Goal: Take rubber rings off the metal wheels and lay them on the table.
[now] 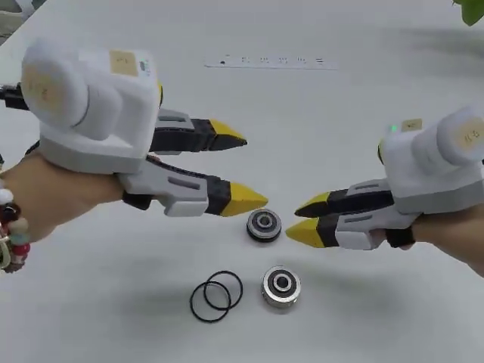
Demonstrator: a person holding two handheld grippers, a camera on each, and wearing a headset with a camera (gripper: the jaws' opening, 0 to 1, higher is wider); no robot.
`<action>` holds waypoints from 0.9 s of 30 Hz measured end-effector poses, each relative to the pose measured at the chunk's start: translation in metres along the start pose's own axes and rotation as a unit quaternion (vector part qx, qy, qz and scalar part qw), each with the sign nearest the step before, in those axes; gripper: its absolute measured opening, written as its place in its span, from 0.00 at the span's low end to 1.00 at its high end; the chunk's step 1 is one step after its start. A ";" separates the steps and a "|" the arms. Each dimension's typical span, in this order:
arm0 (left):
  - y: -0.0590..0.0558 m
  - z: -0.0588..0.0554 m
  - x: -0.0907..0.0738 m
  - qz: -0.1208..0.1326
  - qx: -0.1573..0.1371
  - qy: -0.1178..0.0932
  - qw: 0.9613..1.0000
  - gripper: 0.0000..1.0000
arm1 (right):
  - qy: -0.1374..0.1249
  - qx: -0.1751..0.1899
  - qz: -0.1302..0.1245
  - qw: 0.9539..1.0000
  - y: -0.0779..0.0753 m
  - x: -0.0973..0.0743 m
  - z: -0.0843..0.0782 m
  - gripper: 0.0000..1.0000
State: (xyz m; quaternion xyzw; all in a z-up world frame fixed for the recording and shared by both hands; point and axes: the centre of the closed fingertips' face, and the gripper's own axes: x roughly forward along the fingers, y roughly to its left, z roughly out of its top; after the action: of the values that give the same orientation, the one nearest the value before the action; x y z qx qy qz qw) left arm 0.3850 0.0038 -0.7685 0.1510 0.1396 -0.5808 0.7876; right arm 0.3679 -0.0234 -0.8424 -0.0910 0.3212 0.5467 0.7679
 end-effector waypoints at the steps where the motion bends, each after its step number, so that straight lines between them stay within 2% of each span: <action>1: -0.001 -0.002 0.002 -0.003 0.000 0.002 1.000 0.49 | 0.000 0.000 0.001 1.000 0.000 0.001 -0.001 0.20; 7: -0.011 -0.015 0.020 -0.026 0.001 0.019 0.999 0.47 | 0.004 0.000 0.007 1.000 0.000 0.005 -0.004 0.20; 13: -0.012 -0.028 0.031 -0.031 0.008 0.038 0.999 0.41 | 0.005 -0.004 0.008 1.000 -0.001 0.012 -0.005 0.22; 20: -0.010 -0.048 0.036 -0.029 0.011 0.065 0.997 0.34 | 0.007 -0.014 0.008 1.000 0.000 0.017 -0.004 0.23; 24: -0.010 -0.057 0.036 -0.031 0.012 0.072 0.997 0.26 | 0.007 -0.017 0.006 1.000 -0.001 0.020 -0.004 0.23; 27: -0.012 -0.062 0.036 -0.034 -0.002 0.076 0.997 0.24 | 0.007 -0.022 0.005 1.000 -0.001 0.021 -0.004 0.23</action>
State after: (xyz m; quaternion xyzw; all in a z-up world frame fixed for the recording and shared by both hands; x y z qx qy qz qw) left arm 0.3809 -0.0057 -0.8403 0.1878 0.2051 -0.5938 0.7551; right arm 0.3714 -0.0093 -0.8576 -0.1096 0.3152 0.5570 0.7605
